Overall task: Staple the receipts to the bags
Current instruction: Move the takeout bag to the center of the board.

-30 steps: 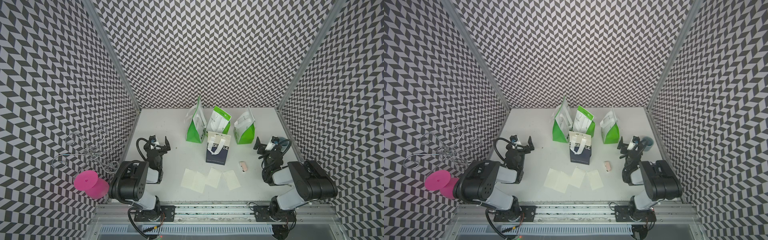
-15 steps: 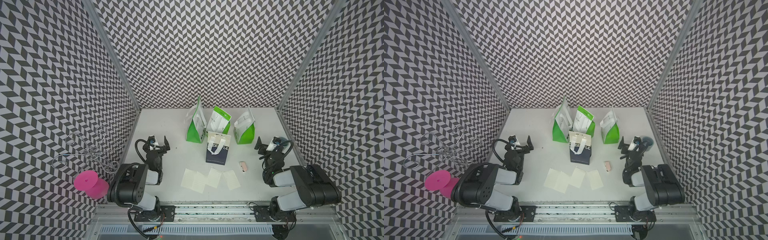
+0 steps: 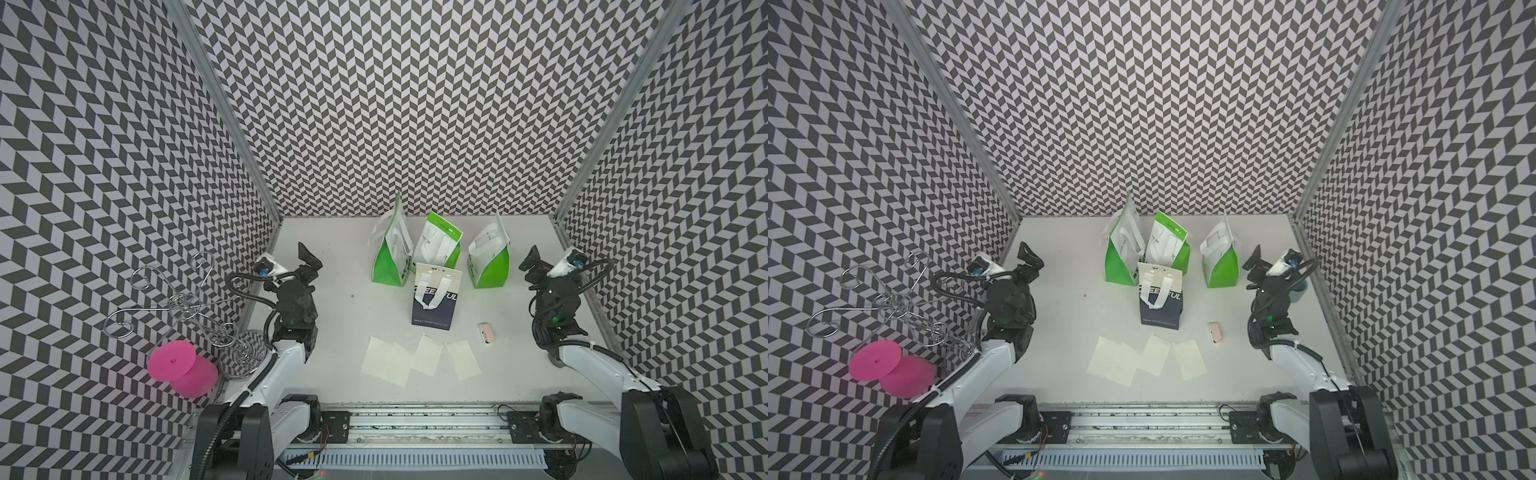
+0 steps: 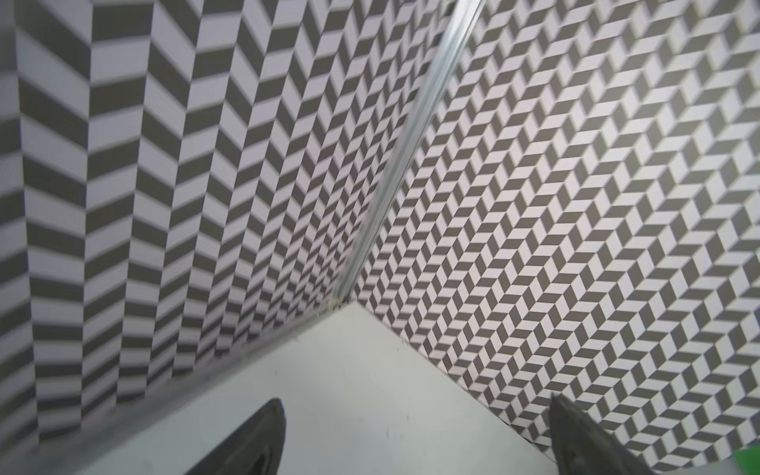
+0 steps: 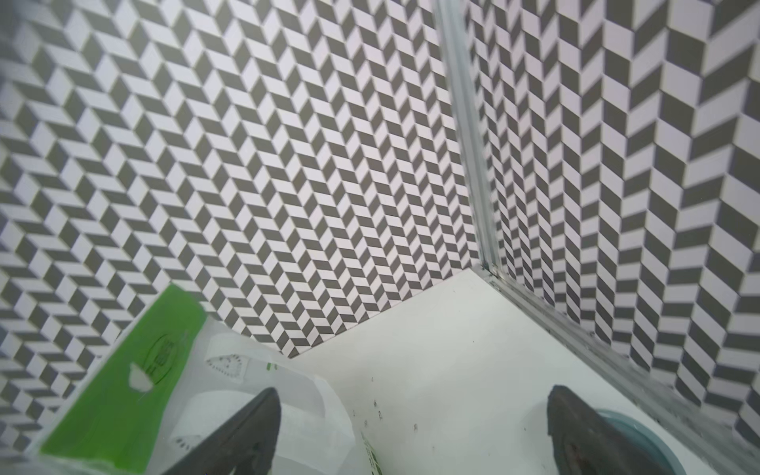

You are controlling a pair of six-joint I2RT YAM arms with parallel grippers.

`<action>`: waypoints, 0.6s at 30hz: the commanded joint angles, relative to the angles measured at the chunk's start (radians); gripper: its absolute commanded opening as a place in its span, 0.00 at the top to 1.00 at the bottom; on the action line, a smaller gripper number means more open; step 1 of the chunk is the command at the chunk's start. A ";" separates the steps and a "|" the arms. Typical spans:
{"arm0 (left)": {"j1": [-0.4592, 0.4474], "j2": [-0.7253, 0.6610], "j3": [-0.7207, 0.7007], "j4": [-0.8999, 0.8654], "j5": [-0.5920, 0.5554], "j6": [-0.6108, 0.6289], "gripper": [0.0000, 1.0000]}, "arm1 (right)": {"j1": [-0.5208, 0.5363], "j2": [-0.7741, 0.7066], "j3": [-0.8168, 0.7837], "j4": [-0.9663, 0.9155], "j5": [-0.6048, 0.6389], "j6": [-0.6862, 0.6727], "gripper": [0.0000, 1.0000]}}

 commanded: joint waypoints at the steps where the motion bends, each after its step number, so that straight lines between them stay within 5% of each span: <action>1: 0.048 -0.018 0.103 -0.398 0.022 -0.340 0.00 | -0.007 -0.028 0.056 -0.445 0.148 0.610 0.00; 3: 0.093 -0.024 0.117 -0.428 0.133 -0.389 0.00 | -0.058 -0.051 0.011 -0.274 -0.116 0.379 0.00; 7: 0.157 -0.059 0.013 -0.276 0.324 -0.446 0.00 | -0.060 -0.074 -0.027 -0.253 -0.172 0.483 0.00; 10: 0.166 -0.098 -0.043 -0.145 0.427 -0.433 0.00 | -0.060 -0.087 -0.006 -0.252 -0.297 0.369 0.00; 18: 0.135 -0.118 -0.029 -0.170 0.568 -0.420 0.00 | -0.058 -0.117 0.050 -0.454 -0.472 0.297 0.00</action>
